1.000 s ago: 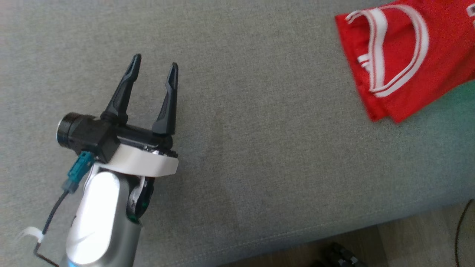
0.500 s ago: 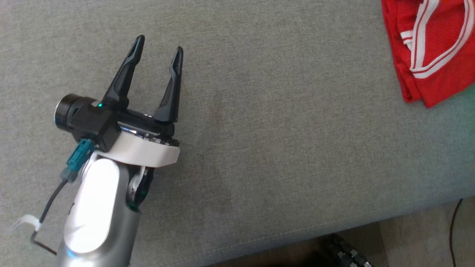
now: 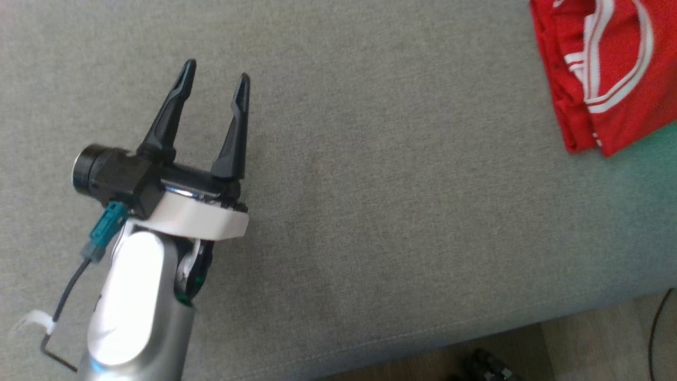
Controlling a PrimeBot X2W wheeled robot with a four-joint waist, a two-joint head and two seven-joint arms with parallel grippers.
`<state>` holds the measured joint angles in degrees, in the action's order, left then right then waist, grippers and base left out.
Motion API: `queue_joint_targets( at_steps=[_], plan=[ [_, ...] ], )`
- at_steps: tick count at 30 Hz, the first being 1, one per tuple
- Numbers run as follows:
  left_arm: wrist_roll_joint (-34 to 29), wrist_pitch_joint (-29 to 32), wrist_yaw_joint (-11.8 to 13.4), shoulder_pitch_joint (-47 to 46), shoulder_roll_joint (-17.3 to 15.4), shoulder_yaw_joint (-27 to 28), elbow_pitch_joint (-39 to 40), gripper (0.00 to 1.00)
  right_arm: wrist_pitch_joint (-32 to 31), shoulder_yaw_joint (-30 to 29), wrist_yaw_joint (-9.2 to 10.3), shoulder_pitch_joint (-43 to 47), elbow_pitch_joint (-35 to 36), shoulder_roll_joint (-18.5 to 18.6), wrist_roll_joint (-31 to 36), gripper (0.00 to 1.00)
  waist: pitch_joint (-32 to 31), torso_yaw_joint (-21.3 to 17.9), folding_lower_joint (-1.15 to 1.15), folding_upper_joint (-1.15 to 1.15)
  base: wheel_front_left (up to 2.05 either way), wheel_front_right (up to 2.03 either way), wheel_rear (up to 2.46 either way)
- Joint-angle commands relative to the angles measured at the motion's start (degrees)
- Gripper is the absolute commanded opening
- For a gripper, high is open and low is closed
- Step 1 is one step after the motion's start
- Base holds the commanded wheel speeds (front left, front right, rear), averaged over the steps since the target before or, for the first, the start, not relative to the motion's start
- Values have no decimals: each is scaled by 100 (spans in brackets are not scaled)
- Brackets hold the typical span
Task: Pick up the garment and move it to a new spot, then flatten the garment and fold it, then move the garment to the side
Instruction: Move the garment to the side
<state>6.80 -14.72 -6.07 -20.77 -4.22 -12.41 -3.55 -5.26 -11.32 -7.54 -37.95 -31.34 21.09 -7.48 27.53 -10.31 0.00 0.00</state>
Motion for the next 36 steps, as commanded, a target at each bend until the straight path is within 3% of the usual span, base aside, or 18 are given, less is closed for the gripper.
queue_joint_targets(
  at_steps=[1, 7, 17, 25, 36],
  plan=[
    [52, -28, 11, 74, -54, 161, 179, 100, 77, 39, 5, 133, 256, 51, 29, 100, -124, -16, 0, 0, 0, 0, 0],
    [72, -28, 116, 434, -45, 315, 100, 100, 433, 117, 5, 923, 1550, -479, -44, 100, -614, 32, 0, 0, 0, 0, 0],
    [197, -28, 356, 978, -8, 655, 0, 100, 659, 819, 5, 2333, 3203, -1532, 21, 100, -1369, 572, 0, 0, 0, 0, 0],
    [237, -28, 457, 1423, -63, 858, -46, 100, 740, 1388, 5, 2875, 3176, -1784, -129, 100, -1807, 976, 0, 0, 0, 0, 0],
    [282, -19, 503, 2063, -91, 854, -102, 100, 693, 1413, 5, 3546, 3133, -1819, -202, 100, -2411, 1105, 0, 0, 0, 0, 0]
  ],
)
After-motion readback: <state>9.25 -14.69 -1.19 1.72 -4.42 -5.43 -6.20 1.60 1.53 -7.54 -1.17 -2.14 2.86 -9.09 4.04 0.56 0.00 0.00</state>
